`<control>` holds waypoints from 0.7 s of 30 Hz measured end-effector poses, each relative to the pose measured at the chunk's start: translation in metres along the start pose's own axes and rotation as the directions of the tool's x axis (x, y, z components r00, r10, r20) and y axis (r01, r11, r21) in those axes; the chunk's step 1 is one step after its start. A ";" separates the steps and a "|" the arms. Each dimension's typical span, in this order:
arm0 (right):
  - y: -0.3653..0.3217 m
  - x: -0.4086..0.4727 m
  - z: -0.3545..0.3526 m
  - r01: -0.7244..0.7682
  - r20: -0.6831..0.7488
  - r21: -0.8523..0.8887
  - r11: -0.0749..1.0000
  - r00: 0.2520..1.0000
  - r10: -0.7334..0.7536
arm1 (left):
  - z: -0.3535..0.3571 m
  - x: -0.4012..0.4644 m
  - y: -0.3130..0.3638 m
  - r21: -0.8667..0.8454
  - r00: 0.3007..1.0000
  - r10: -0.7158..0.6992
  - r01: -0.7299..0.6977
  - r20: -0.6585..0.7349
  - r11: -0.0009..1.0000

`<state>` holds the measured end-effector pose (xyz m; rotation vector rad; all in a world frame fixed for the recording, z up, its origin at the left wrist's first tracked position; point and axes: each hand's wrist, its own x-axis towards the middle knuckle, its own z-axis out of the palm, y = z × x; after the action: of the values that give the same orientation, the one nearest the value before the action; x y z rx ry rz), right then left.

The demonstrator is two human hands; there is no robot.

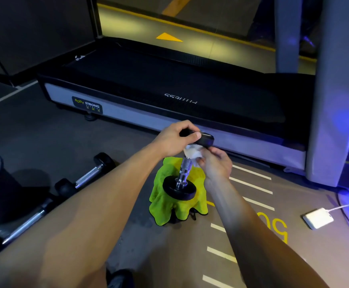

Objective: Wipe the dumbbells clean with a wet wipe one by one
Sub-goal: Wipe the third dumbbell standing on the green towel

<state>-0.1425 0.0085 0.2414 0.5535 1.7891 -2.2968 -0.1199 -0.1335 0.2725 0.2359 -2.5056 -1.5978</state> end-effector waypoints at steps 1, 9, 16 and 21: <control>0.001 0.001 0.001 0.020 -0.017 0.008 1.000 1.000 -0.019 | 0.001 0.000 0.001 0.004 1.000 0.002 -0.002 0.002 1.000; 0.007 -0.007 0.004 0.056 0.035 -0.133 0.989 0.998 -0.052 | 0.000 0.001 -0.002 -0.006 1.000 -0.004 0.004 -0.012 1.000; -0.006 -0.008 0.011 -0.081 -0.007 0.056 0.995 0.997 0.082 | 0.001 0.001 -0.001 -0.012 1.000 -0.007 0.007 -0.005 1.000; -0.007 -0.014 0.018 -0.116 0.059 0.160 0.980 0.992 0.107 | -0.003 0.001 -0.001 -0.021 1.000 -0.021 0.021 -0.002 1.000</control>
<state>-0.1355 -0.0084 0.2570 0.6000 1.5163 -2.3709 -0.1202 -0.1365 0.2725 0.2627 -2.4914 -1.6301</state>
